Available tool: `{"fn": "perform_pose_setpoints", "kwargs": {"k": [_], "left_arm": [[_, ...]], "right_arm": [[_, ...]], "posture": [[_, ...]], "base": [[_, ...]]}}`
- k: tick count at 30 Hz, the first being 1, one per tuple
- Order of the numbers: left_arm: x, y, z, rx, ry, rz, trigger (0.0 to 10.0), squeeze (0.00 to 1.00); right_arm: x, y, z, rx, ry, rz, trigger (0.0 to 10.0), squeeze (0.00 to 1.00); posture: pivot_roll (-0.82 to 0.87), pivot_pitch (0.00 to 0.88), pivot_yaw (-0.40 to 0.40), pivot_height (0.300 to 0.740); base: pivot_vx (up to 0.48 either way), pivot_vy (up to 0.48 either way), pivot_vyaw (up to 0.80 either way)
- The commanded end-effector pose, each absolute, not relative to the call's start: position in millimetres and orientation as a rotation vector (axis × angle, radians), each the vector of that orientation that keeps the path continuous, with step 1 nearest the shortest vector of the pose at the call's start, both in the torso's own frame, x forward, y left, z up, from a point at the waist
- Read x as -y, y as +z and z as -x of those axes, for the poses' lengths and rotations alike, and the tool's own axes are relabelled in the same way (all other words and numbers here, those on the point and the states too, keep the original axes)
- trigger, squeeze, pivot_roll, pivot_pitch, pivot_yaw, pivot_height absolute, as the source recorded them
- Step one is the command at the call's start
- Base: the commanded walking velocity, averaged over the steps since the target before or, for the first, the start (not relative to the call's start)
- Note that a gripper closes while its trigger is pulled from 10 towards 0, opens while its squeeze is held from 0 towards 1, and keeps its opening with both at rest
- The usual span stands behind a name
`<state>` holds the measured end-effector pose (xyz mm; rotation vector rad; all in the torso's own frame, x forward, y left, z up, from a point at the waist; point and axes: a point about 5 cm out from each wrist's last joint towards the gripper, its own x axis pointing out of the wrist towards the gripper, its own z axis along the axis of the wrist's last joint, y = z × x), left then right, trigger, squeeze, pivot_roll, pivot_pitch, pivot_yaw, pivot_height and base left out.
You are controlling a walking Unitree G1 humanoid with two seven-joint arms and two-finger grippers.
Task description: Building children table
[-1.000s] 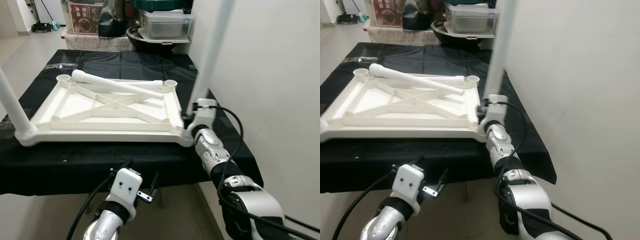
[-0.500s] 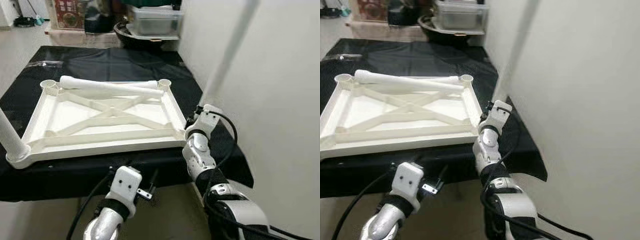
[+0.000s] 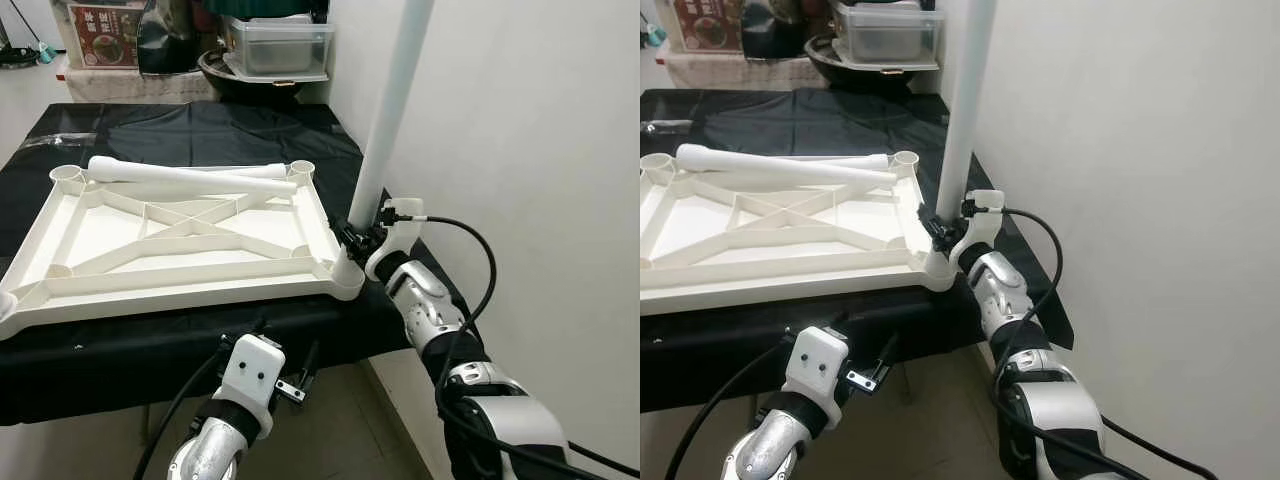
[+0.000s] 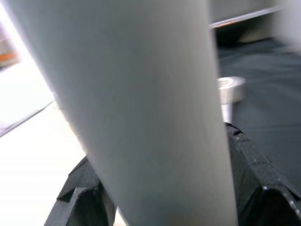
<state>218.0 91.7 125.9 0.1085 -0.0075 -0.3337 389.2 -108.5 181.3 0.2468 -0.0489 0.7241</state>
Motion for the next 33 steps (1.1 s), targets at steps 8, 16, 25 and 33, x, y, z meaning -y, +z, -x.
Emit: {"fn": "perform_pose_setpoints", "kwargs": {"k": [8, 16, 25, 33], "left_arm": [[-88.8, 124.0, -218.1, 0.000, -0.344, -0.100, 10.0, 0.00], [-89.4, 124.8, -217.3, 0.003, -0.340, -0.102, 10.0, 0.00], [-89.5, 125.0, -217.1, 0.001, -0.339, -0.101, 10.0, 0.00], [-89.6, 124.4, -218.0, -0.001, -0.339, -0.101, 10.0, 0.00]], "right_arm": [[91.9, 174.5, -371.3, -0.053, 1.142, -0.150, 10.0, 0.00], [66.0, 161.5, -358.7, -0.162, 1.395, 0.072, 4.8, 0.00], [56.2, 159.9, -367.3, -0.102, 1.198, 0.167, 0.0, 0.00], [92.5, 165.6, -397.7, -0.102, 0.491, -0.052, 0.0, 0.00]], "posture": [[0.11, 0.068, -0.097, 0.740], [0.13, 0.075, -0.104, 0.740], [0.13, 0.078, -0.104, 0.740], [0.12, 0.077, -0.098, 0.740]], "base": [[0.000, 0.000, 0.00], [0.000, 0.000, 0.00], [0.000, 0.000, 0.00], [0.000, 0.000, 0.00]]}}
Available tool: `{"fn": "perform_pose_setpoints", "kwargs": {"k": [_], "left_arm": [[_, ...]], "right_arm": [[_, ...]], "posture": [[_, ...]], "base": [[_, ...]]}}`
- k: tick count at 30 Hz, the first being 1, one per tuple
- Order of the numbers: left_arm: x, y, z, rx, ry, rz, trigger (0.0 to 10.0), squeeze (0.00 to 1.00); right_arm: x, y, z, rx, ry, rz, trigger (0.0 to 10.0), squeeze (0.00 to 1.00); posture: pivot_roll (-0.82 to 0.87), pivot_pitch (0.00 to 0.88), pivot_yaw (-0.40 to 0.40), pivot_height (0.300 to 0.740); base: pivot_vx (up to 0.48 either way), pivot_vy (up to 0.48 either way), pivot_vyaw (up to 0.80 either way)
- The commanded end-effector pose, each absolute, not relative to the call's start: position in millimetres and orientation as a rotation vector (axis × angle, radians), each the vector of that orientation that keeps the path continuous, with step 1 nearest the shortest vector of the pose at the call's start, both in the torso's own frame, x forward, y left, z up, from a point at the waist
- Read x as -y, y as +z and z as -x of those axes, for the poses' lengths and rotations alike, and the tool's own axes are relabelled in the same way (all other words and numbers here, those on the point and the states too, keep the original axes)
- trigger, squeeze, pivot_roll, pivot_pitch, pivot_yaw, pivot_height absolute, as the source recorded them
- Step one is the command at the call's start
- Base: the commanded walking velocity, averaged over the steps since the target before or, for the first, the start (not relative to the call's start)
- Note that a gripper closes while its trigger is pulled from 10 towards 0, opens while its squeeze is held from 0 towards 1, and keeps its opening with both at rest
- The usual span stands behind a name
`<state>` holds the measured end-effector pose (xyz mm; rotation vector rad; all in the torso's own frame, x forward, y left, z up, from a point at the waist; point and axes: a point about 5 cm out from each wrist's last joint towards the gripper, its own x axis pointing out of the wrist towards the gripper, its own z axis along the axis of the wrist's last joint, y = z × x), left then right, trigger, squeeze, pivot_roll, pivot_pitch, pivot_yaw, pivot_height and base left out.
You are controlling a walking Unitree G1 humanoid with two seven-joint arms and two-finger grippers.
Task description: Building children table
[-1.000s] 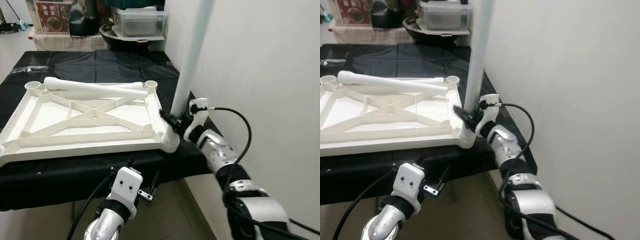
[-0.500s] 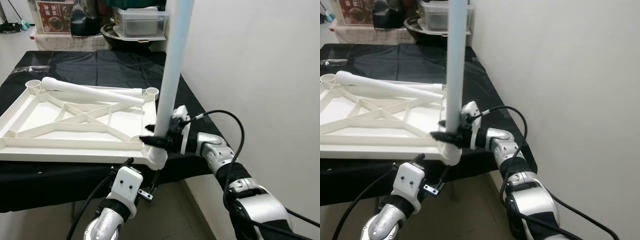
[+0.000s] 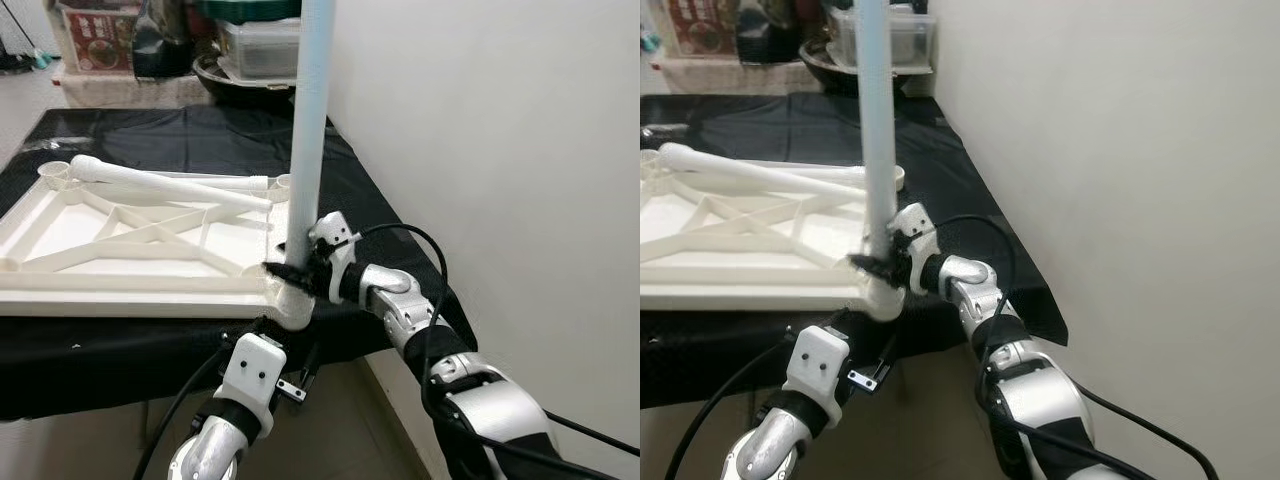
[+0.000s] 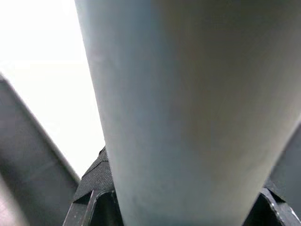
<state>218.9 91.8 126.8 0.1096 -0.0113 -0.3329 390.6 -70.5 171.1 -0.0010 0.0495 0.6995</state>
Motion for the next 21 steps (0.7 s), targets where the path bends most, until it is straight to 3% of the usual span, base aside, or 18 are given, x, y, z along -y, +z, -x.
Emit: {"fn": "perform_pose_setpoints", "kwargs": {"k": [1, 2, 5, 8, 14, 15, 16, 17, 18, 21], "left_arm": [[-89.8, 124.3, -218.1, -0.001, -0.340, -0.101, 10.0, 0.00], [-90.0, 124.2, -218.2, -0.001, -0.340, -0.101, 10.0, 0.00], [-90.0, 124.2, -218.2, -0.001, -0.340, -0.101, 10.0, 0.00], [-90.2, 124.2, -218.0, -0.002, -0.341, -0.103, 10.0, 0.00], [-90.2, 124.0, -217.7, -0.002, -0.341, -0.104, 10.0, 0.00], [-90.1, 124.1, -217.5, -0.002, -0.340, -0.104, 10.0, 0.00], [-89.8, 124.1, -217.4, -0.002, -0.340, -0.104, 10.0, 0.00], [-89.8, 124.1, -217.4, -0.002, -0.340, -0.104, 10.0, 0.00], [-89.7, 124.1, -217.3, -0.002, -0.340, -0.103, 10.0, 0.00], [-89.1, 124.0, -217.2, -0.002, -0.340, -0.102, 10.0, 0.00]], "right_arm": [[106.0, 161.9, -400.9, -0.123, 0.302, -0.118, 0.0, 0.00], [117.4, 158.0, -401.8, -0.140, 0.145, -0.156, 0.0, 0.00], [117.4, 158.0, -401.8, -0.140, 0.145, -0.156, 0.0, 0.00], [126.3, 149.8, -397.8, -0.138, -0.119, -0.256, 0.0, 0.00], [113.6, 147.9, -392.4, -0.121, -0.271, -0.348, 0.0, 0.00], [99.3, 151.0, -391.9, -0.114, -0.249, -0.360, 2.5, 0.00], [86.4, 153.8, -391.5, -0.105, -0.191, -0.347, 10.0, 0.48], [86.4, 153.8, -391.5, -0.105, -0.191, -0.347, 10.0, 0.48], [75.3, 154.8, -390.7, -0.099, -0.115, -0.354, 10.0, 1.00], [68.0, 157.8, -389.8, -0.075, -0.059, -0.365, 10.0, 1.00]], "posture": [[0.12, 0.076, -0.099, 0.740], [0.12, 0.076, -0.099, 0.740], [0.12, 0.076, -0.099, 0.740], [0.12, 0.078, -0.098, 0.740], [0.12, 0.079, -0.100, 0.740], [0.12, 0.079, -0.100, 0.740], [0.12, 0.078, -0.103, 0.740], [0.12, 0.078, -0.103, 0.740], [0.12, 0.077, -0.105, 0.740], [0.12, 0.072, -0.107, 0.740]], "base": [[0.000, 0.000, 0.00], [0.000, 0.000, 0.00], [0.000, 0.000, 0.00], [0.000, 0.000, 0.00], [0.000, 0.000, 0.00], [0.000, 0.000, 0.00], [0.000, 0.000, 0.00], [0.000, 0.000, 0.00], [0.000, 0.000, 0.00], [0.000, 0.000, 0.00]]}}
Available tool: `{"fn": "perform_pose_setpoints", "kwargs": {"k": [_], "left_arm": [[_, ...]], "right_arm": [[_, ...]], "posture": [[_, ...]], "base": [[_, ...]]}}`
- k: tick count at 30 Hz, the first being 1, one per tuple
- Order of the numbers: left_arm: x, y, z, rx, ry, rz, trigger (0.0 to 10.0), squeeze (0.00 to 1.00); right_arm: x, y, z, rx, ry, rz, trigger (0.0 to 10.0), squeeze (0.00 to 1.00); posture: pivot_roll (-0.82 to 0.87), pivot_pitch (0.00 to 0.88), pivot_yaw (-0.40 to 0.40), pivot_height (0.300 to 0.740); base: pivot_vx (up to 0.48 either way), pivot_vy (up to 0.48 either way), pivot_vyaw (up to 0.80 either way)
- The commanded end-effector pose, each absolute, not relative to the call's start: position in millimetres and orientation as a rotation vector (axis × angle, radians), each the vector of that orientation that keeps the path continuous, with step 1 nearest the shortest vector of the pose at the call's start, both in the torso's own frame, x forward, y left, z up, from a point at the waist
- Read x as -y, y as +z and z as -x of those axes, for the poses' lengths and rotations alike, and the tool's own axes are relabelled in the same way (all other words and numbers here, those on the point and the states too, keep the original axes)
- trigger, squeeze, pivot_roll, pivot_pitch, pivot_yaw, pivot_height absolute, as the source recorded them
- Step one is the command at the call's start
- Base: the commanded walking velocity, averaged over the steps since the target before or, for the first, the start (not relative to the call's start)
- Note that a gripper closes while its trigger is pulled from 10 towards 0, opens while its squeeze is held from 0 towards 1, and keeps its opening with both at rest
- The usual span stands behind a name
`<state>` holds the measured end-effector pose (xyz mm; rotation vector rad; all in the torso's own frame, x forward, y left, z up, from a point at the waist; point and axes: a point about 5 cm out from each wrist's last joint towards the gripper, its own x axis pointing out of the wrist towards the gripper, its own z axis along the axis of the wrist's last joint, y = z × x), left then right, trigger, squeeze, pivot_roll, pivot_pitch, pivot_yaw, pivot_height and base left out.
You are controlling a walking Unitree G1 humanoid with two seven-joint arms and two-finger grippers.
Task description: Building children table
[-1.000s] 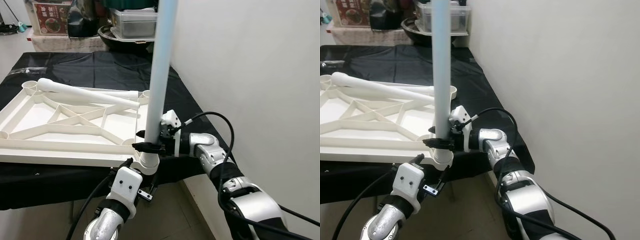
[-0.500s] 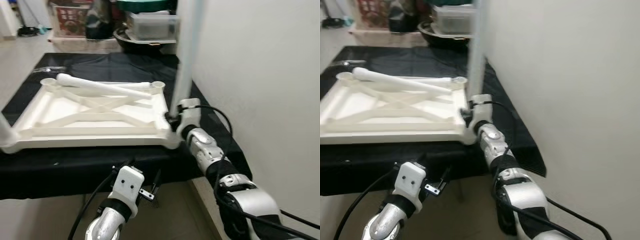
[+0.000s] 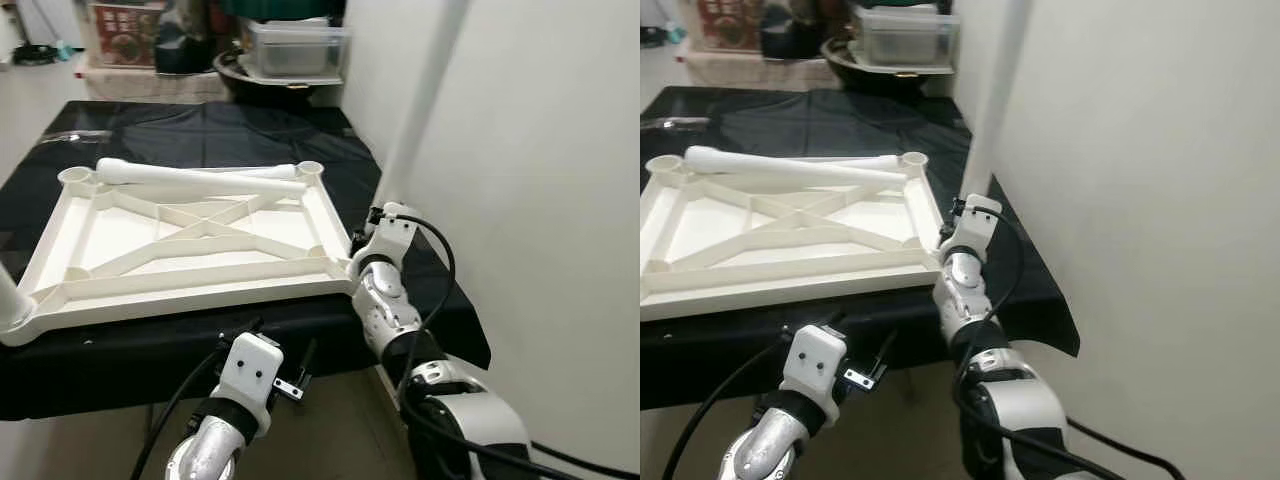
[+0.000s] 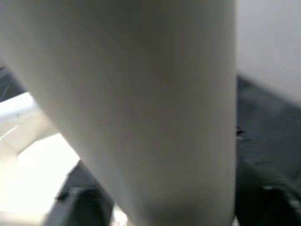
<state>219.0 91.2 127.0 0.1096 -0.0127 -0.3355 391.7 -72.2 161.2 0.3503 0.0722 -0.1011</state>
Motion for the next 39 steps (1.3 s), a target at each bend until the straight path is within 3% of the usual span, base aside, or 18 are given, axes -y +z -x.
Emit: {"fn": "perform_pose_setpoints", "kwargs": {"k": [1, 2, 7, 9, 12, 15, 18, 22, 29, 30, 31, 32, 36, 39], "left_arm": [[-89.1, 124.0, -217.2, -0.002, -0.340, -0.102, 10.0, 0.00], [-88.9, 124.0, -217.5, -0.002, -0.338, -0.100, 10.0, 0.00], [-88.8, 123.7, -217.5, -0.003, -0.339, -0.099, 10.0, 0.00], [-88.5, 123.3, -217.9, -0.004, -0.342, -0.098, 10.0, 0.00], [-88.5, 122.9, -218.0, -0.005, -0.343, -0.098, 10.0, 0.00], [-88.2, 122.4, -218.1, -0.003, -0.345, -0.101, 10.0, 0.00], [-88.2, 122.4, -218.1, -0.002, -0.345, -0.103, 10.0, 0.00], [-87.9, 122.7, -217.8, -0.001, -0.345, -0.103, 10.0, 0.00], [-87.9, 123.6, -216.9, 0.000, -0.343, -0.102, 10.0, 0.00], [-88.1, 124.0, -216.5, 0.000, -0.342, -0.102, 10.0, 0.00], [-88.1, 124.0, -216.4, 0.000, -0.342, -0.102, 10.0, 0.00], [-88.1, 124.0, -216.3, 0.000, -0.342, -0.101, 10.0, 0.00], [-88.2, 124.2, -216.3, 0.000, -0.341, -0.101, 10.0, 0.00], [-88.3, 124.3, -216.3, 0.000, -0.341, -0.101, 10.0, 0.00]], "right_arm": [[68.0, 157.8, -389.8, -0.075, -0.059, -0.365, 10.0, 1.00], [74.8, 161.8, -391.2, -0.019, 0.014, -0.399, 10.0, 0.00], [81.7, 164.2, -392.4, 0.016, 0.097, -0.431, 10.0, 0.00], [87.7, 169.1, -392.8, 0.059, 0.295, -0.397, 10.0, 0.00], [91.1, 171.9, -392.5, 0.072, 0.403, -0.362, 10.0, 0.00], [95.2, 176.0, -385.7, 0.018, 0.821, -0.210, 10.0, 0.00], [95.7, 176.3, -383.9, 0.002, 0.887, -0.185, 10.0, 0.00], [90.3, 177.6, -374.0, -0.078, 1.188, -0.077, 10.0, 0.00], [77.8, 173.2, -362.0, -0.190, 1.460, 0.036, 10.0, 0.00], [72.2, 171.1, -358.2, -0.221, 1.530, 0.082, 2.3, 0.00], [70.8, 170.7, -357.3, -0.225, 1.544, 0.093, 2.3, 0.00], [69.6, 170.8, -358.0, -0.223, 1.534, 0.099, 0.0, 0.00], [66.6, 171.7, -360.6, -0.203, 1.488, 0.117, 0.0, 0.00], [63.5, 173.4, -369.1, -0.151, 1.323, 0.136, 0.0, 0.00]], "posture": [[0.12, 0.072, -0.107, 0.740], [0.12, 0.072, -0.107, 0.740], [0.11, 0.070, -0.106, 0.740], [0.11, 0.059, -0.102, 0.740], [0.11, 0.058, -0.101, 0.740], [0.11, 0.051, -0.100, 0.740], [0.11, 0.051, -0.100, 0.740], [0.12, 0.048, -0.108, 0.740], [0.13, 0.058, -0.113, 0.740], [0.13, 0.062, -0.111, 0.740], [0.13, 0.062, -0.111, 0.740], [0.13, 0.062, -0.114, 0.740], [0.13, 0.066, -0.113, 0.740], [0.13, 0.070, -0.113, 0.740]], "base": [[0.000, 0.000, 0.00], [0.000, 0.000, 0.00], [0.000, 0.000, 0.00], [0.000, 0.000, 0.00], [0.000, 0.000, 0.00], [0.000, 0.000, 0.00], [0.000, 0.000, 0.00], [0.000, 0.000, 0.00], [0.000, 0.000, 0.00], [0.000, 0.000, 0.00], [0.000, 0.000, 0.00], [0.000, 0.000, 0.00], [0.000, 0.000, 0.00], [0.000, 0.000, 0.00]]}}
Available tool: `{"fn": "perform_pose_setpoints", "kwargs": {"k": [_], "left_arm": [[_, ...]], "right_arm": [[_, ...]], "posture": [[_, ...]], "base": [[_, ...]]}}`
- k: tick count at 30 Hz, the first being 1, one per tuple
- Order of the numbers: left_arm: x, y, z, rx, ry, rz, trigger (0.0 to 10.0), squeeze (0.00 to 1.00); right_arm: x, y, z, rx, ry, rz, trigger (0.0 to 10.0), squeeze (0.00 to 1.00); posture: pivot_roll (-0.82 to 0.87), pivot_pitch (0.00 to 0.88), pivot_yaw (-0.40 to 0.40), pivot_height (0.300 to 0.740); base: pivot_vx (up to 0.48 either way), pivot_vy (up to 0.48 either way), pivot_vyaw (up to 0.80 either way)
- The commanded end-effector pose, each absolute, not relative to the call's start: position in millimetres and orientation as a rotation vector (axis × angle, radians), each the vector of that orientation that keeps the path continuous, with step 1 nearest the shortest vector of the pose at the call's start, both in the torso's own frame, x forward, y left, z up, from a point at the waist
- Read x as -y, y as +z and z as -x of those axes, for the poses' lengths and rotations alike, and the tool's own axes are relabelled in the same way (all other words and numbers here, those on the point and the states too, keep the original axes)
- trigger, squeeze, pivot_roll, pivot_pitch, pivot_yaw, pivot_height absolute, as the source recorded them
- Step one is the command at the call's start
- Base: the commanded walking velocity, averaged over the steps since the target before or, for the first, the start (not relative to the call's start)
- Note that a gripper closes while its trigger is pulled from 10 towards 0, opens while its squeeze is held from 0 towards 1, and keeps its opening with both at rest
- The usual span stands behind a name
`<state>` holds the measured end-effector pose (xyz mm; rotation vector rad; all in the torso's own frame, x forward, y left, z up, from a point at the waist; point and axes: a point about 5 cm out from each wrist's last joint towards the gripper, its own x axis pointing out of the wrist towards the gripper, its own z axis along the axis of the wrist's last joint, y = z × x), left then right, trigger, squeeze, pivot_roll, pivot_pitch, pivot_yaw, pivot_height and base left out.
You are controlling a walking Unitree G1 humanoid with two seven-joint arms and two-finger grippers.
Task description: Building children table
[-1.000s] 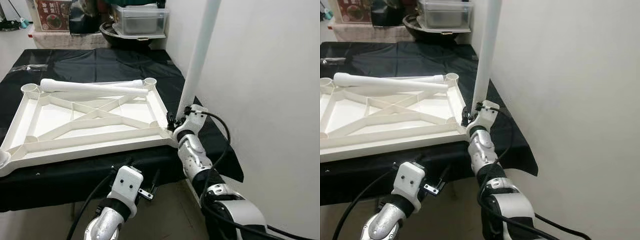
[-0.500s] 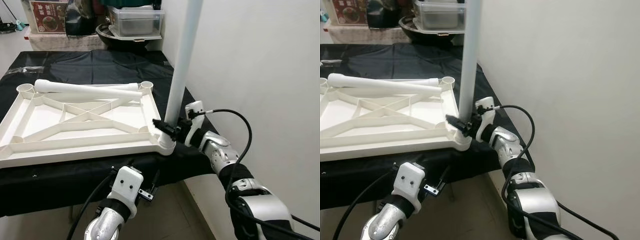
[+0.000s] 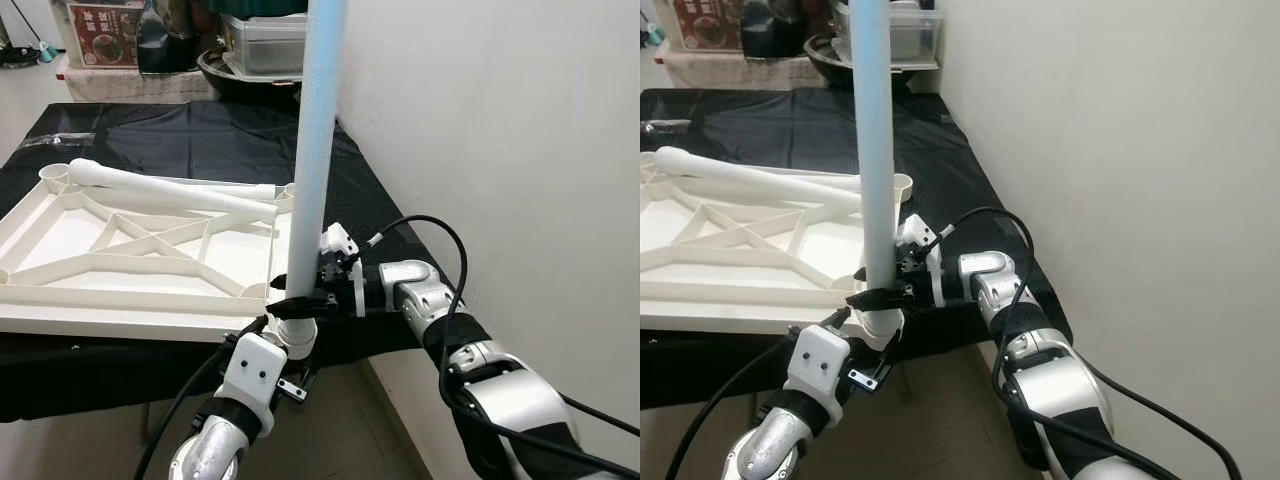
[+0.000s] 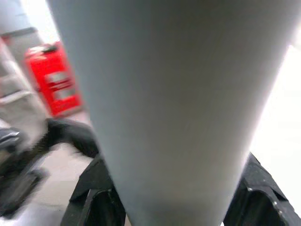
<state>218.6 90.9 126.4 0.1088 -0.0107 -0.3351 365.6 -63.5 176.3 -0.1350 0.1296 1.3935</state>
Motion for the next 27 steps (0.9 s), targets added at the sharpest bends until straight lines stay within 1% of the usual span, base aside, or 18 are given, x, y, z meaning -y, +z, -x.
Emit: {"fn": "perform_pose_setpoints", "kwargs": {"k": [1, 2, 3, 4, 6, 7, 8, 9, 11, 13, 14, 15, 16, 17, 19, 20, 24, 27], "left_arm": [[-88.3, 124.4, -216.4, 0.000, -0.341, -0.101, 10.0, 0.00], [-88.3, 124.4, -216.4, 0.000, -0.341, -0.101, 10.0, 0.00], [-88.3, 124.4, -216.6, -0.001, -0.341, -0.100, 10.0, 0.00], [-88.3, 124.4, -216.6, -0.001, -0.341, -0.100, 10.0, 0.00], [-88.3, 124.1, -217.0, -0.002, -0.342, -0.101, 10.0, 0.00], [-88.3, 124.1, -217.0, -0.002, -0.342, -0.101, 10.0, 0.00], [-88.5, 124.0, -217.4, -0.002, -0.342, -0.100, 10.0, 0.00], [-88.5, 124.0, -217.4, -0.002, -0.342, -0.100, 10.0, 0.00], [-88.6, 123.8, -218.1, -0.003, -0.343, -0.100, 10.0, 0.00], [-88.6, 123.8, -218.1, -0.003, -0.343, -0.100, 10.0, 0.00], [-88.7, 123.7, -218.4, -0.003, -0.344, -0.100, 10.0, 0.00], [-88.7, 123.7, -218.4, -0.003, -0.344, -0.100, 10.0, 0.00], [-88.8, 123.6, -218.7, -0.003, -0.344, -0.101, 10.0, 0.00], [-88.8, 123.6, -218.7, -0.003, -0.344, -0.101, 10.0, 0.00], [-88.9, 123.4, -218.9, -0.003, -0.344, -0.102, 10.0, 0.00], [-88.9, 123.5, -218.8, -0.003, -0.344, -0.102, 10.0, 0.00], [-88.9, 123.8, -218.4, -0.002, -0.342, -0.102, 10.0, 0.00], [-88.8, 124.0, -218.1, -0.001, -0.341, -0.102, 10.0, 0.00]], "right_arm": [[63.2, 174.4, -372.1, -0.127, 1.261, 0.146, 0.0, 0.00], [63.2, 174.4, -372.1, -0.127, 1.261, 0.146, 0.0, 0.00], [65.5, 177.2, -378.5, -0.101, 1.143, 0.123, 0.0, 0.00], [65.5, 177.2, -378.5, -0.101, 1.143, 0.123, 0.0, 0.00], [73.0, 182.3, -389.8, -0.070, 0.916, 0.042, 0.0, 0.00], [73.0, 182.3, -389.8, -0.070, 0.916, 0.042, 0.0, 0.00], [78.2, 183.1, -395.2, -0.070, 0.788, -0.006, 0.0, 0.00], [78.2, 183.1, -395.2, -0.070, 0.788, -0.006, 0.0, 0.00], [88.4, 179.6, -401.4, -0.086, 0.574, -0.050, 0.0, 0.00], [88.4, 179.6, -401.4, -0.086, 0.574, -0.050, 0.0, 0.00], [101.7, 173.7, -405.1, -0.096, 0.331, -0.095, 0.0, 0.00], [101.7, 173.7, -405.1, -0.096, 0.331, -0.095, 0.0, 0.00], [109.4, 167.6, -404.8, -0.101, 0.141, -0.135, 0.0, 0.00], [109.4, 167.6, -404.8, -0.101, 0.141, -0.135, 0.0, 0.00], [112.1, 154.5, -397.7, -0.117, -0.166, -0.231, 0.0, 0.00], [107.9, 149.9, -394.0, -0.131, -0.250, -0.288, 0.0, 0.00], [98.4, 148.3, -390.6, -0.143, -0.325, -0.354, 0.0, 0.00], [86.4, 154.9, -391.8, -0.127, -0.290, -0.387, 0.0, 0.00]], "posture": [[0.13, 0.071, -0.112, 0.740], [0.13, 0.071, -0.112, 0.740], [0.13, 0.071, -0.110, 0.740], [0.13, 0.071, -0.110, 0.740], [0.13, 0.071, -0.109, 0.740], [0.13, 0.071, -0.109, 0.740], [0.12, 0.071, -0.107, 0.740], [0.12, 0.071, -0.107, 0.740], [0.12, 0.072, -0.105, 0.740], [0.12, 0.072, -0.105, 0.740], [0.12, 0.071, -0.106, 0.740], [0.12, 0.071, -0.106, 0.740], [0.12, 0.072, -0.104, 0.740], [0.12, 0.072, -0.104, 0.740], [0.12, 0.073, -0.106, 0.740], [0.13, 0.074, -0.109, 0.740], [0.13, 0.076, -0.109, 0.740], [0.13, 0.074, -0.110, 0.740]], "base": [[0.000, 0.000, 0.00], [0.000, 0.000, 0.00], [0.000, 0.000, 0.00], [0.000, 0.000, 0.00], [0.000, 0.000, 0.00], [0.000, 0.000, 0.00], [0.000, 0.000, 0.00], [0.000, 0.000, 0.00], [0.000, 0.000, 0.00], [0.000, 0.000, 0.00], [0.000, 0.000, 0.00], [0.000, 0.000, 0.00], [0.000, 0.000, 0.00], [0.000, 0.000, 0.00], [0.000, 0.000, 0.00], [0.000, 0.000, 0.00], [0.000, 0.000, 0.00], [0.000, 0.000, 0.00]]}}
